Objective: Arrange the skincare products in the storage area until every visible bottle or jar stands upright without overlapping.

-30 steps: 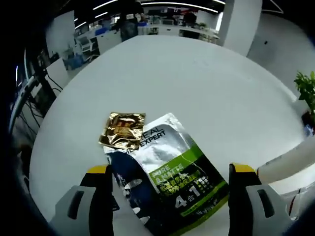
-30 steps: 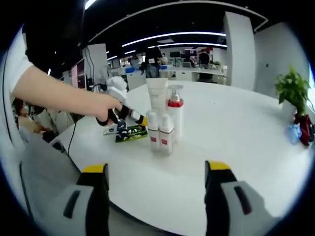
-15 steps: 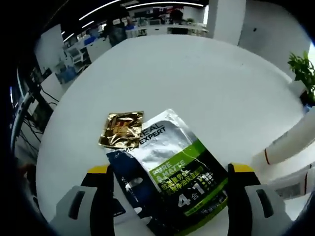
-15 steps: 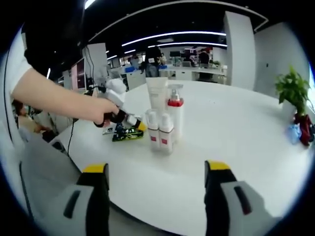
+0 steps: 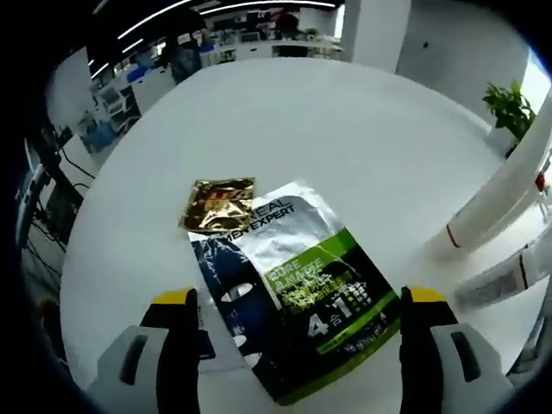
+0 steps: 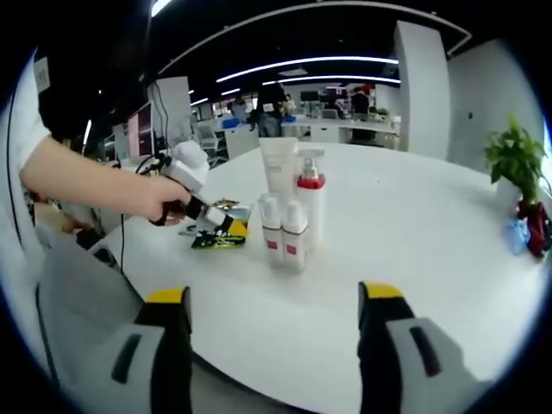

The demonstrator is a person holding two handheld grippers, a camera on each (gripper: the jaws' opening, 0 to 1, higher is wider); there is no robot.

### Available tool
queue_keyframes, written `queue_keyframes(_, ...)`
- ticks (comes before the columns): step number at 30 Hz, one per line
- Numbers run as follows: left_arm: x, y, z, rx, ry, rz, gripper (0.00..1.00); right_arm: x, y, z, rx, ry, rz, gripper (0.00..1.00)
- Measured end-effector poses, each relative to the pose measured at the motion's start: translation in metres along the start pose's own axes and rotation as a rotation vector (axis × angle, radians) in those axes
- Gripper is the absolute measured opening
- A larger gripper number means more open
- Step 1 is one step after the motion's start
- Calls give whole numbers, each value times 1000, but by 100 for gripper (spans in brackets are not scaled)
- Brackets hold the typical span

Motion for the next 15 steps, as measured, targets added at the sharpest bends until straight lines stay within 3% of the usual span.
queue_keyframes(8, 1, 4, 9, 55, 46, 23, 93, -1, 1, -1, -5, -4, 7, 79)
queue_keyframes(15, 1, 5, 10, 21, 62, 21, 92, -2, 1, -1, -7, -9, 9, 79)
Point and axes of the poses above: the point that each gripper's makers call its tool centre point, and the gripper's own axes: z roughly forward along the fingers, x roughly to its left, y roughly out of its top, the point moved 7 cm from there along -z, roughly backward along the fingers, and after that the axes turned 14 degrees about z, right-handed, at the moved point
